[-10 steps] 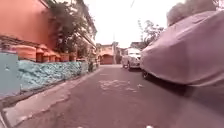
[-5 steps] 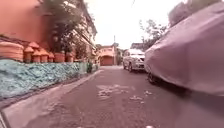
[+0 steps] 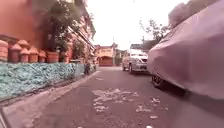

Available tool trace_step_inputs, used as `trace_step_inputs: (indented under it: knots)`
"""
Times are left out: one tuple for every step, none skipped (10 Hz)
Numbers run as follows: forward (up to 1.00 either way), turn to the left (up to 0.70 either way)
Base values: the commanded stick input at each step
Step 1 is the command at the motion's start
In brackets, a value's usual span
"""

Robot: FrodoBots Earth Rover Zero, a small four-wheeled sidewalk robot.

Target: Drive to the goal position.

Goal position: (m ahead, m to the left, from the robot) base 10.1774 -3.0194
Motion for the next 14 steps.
trace_step_inputs:
  knots:
    - [0.85, 0.0]
    - [0.85, 0.0]
    - [0.85, 0.0]
    - [0.85, 0.0]
    - [0.85, 0.0]
    - [0.85, 0.0]
    - [0.85, 0.0]
    - [0.85, 0.0]
    - [0.85, 0.0]
    - [0.85, 0.0]
    - [0.85, 0.0]
    - [0.85, 0.0]
    - [0.85, 0.0]
    - [0.85, 0.0]
